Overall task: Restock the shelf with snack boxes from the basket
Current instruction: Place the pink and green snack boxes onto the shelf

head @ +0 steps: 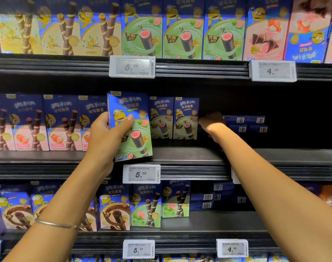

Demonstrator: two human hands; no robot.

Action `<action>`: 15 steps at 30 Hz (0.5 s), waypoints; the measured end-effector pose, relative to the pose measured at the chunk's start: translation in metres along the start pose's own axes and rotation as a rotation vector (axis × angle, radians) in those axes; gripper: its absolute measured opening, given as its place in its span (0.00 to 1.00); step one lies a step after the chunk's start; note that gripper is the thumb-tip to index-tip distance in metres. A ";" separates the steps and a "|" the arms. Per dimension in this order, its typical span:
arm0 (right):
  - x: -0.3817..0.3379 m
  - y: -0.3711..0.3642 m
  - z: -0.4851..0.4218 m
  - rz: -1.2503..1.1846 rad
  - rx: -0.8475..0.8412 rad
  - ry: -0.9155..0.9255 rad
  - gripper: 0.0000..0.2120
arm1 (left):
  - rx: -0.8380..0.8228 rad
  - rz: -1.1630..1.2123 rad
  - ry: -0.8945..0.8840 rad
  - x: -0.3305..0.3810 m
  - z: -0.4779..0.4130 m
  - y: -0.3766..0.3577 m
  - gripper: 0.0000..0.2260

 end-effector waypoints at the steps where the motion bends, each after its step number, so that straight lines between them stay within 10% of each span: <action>1: -0.002 0.006 0.004 -0.021 0.026 -0.004 0.25 | 0.004 0.008 0.005 -0.001 -0.001 0.002 0.13; 9: -0.112 -0.049 0.114 -0.424 -0.602 0.341 0.13 | -0.077 0.140 0.079 -0.006 -0.008 -0.027 0.07; 15: -0.120 -0.052 0.120 -0.504 -0.580 0.326 0.12 | 0.021 -0.166 -0.073 0.018 -0.013 -0.038 0.13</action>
Point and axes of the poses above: each hand's wrist, its own z-axis away from the middle knuckle, its own y-axis out of the back of the hand, x = y × z, the point moved 10 cm from there along -z, towards the middle knuckle, and after that the axes turned 14 degrees about y, right-handed, at the moved point
